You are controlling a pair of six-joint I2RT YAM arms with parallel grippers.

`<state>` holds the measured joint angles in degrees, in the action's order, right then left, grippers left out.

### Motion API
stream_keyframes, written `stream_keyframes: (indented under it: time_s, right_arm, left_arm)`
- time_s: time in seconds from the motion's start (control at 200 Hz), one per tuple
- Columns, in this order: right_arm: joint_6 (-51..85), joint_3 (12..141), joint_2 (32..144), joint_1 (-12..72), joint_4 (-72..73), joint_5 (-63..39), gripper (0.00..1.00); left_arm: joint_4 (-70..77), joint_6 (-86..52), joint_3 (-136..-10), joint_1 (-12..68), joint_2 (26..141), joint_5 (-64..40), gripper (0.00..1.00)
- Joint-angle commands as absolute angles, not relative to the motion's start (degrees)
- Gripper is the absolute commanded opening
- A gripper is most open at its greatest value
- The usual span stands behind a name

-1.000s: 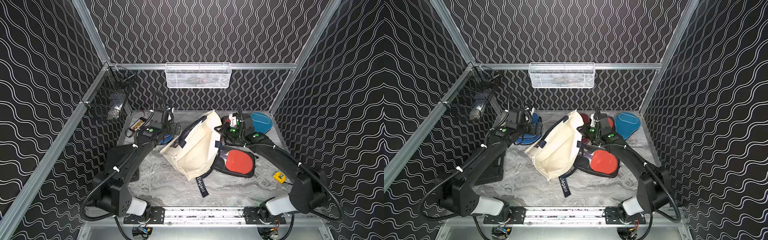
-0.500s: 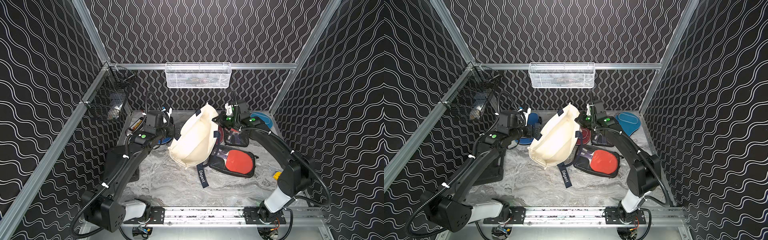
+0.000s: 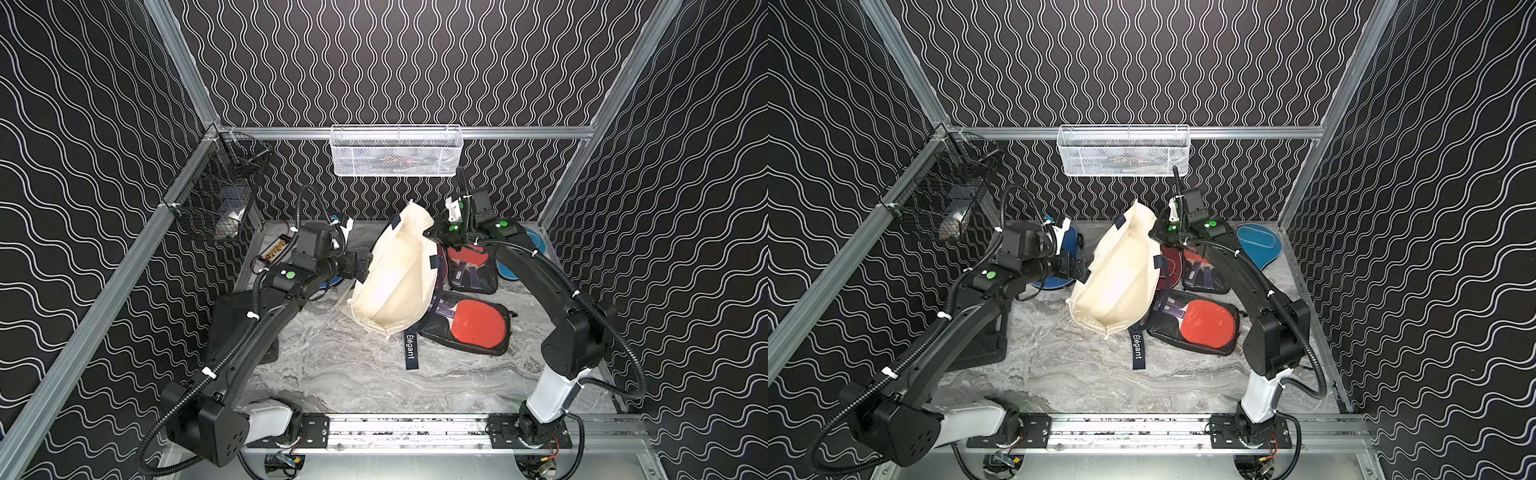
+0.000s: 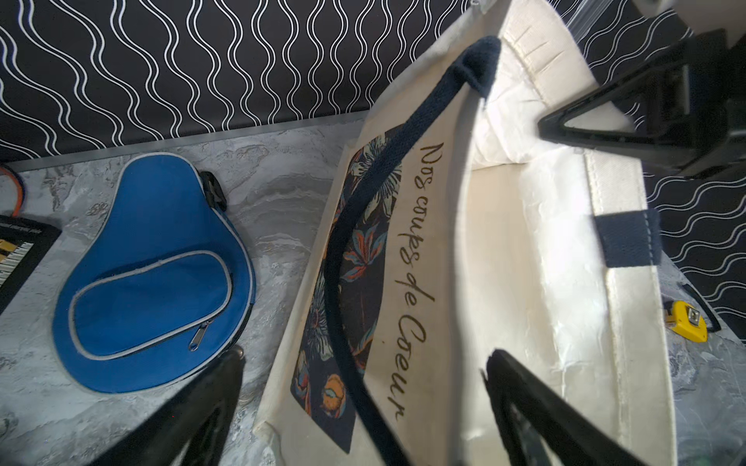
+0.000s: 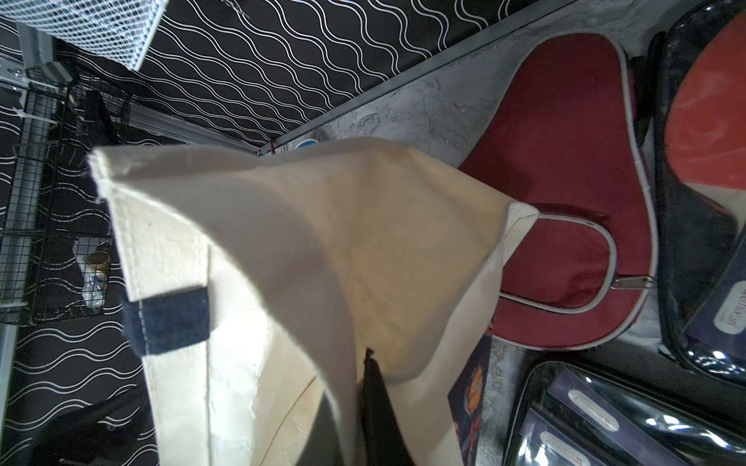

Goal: Remove the ping pong set from the canvas bag
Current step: Place the canvas bag at the center of the board.

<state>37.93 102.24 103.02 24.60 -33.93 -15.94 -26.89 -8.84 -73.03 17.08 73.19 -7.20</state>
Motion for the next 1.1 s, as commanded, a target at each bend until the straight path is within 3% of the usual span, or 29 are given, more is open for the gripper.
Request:
stream_keyframes:
  time_s: [0.0,0.31,0.695,0.741,0.811,0.956,1.096]
  right_arm:
    - [36.9,102.5,103.0,24.6,-33.6,-16.1,0.00]
    - [36.3,103.4,103.7,24.6,-34.8,-15.9,0.00]
    - [29.5,115.6,110.6,24.6,-45.1,-17.8,0.00]
    - [28.5,117.6,112.0,24.6,-46.6,-18.4,0.00]
    - [27.2,119.9,113.6,24.7,-48.0,-19.1,0.00]
    - [25.8,123.0,115.6,24.9,-49.4,-19.9,0.00]
    - [25.1,123.7,117.7,25.1,-50.0,-20.0,0.00]
  left_arm:
    - [-26.1,-8.3,-74.7,17.2,72.6,-8.0,0.97]
    - [-26.8,-8.0,-76.4,17.4,73.8,-6.9,0.96]
    - [-25.7,-6.4,-76.1,17.4,81.0,-4.9,0.91]
    - [-25.7,-6.2,-76.2,17.4,82.1,-4.3,0.85]
    - [-25.7,-5.9,-76.3,17.4,83.7,-4.0,0.62]
    - [-26.0,-6.8,-76.0,17.4,85.0,-4.5,0.00]
    - [-27.2,-7.4,-75.8,17.3,83.7,-4.7,0.00]
